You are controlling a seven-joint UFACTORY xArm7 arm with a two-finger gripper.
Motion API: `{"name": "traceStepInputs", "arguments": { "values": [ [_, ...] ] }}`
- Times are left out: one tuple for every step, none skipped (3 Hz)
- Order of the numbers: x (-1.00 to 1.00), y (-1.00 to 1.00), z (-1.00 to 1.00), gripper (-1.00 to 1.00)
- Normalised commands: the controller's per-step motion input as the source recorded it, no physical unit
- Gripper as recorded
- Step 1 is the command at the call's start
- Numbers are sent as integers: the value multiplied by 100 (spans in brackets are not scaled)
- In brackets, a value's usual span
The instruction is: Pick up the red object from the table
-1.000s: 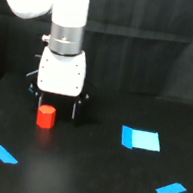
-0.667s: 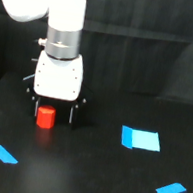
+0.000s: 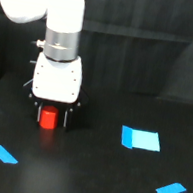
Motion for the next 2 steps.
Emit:
{"name": "traceStepInputs", "arguments": {
  "values": [
    [-2,5,3,-96],
    [-4,8,-8,-100]
  ]
}}
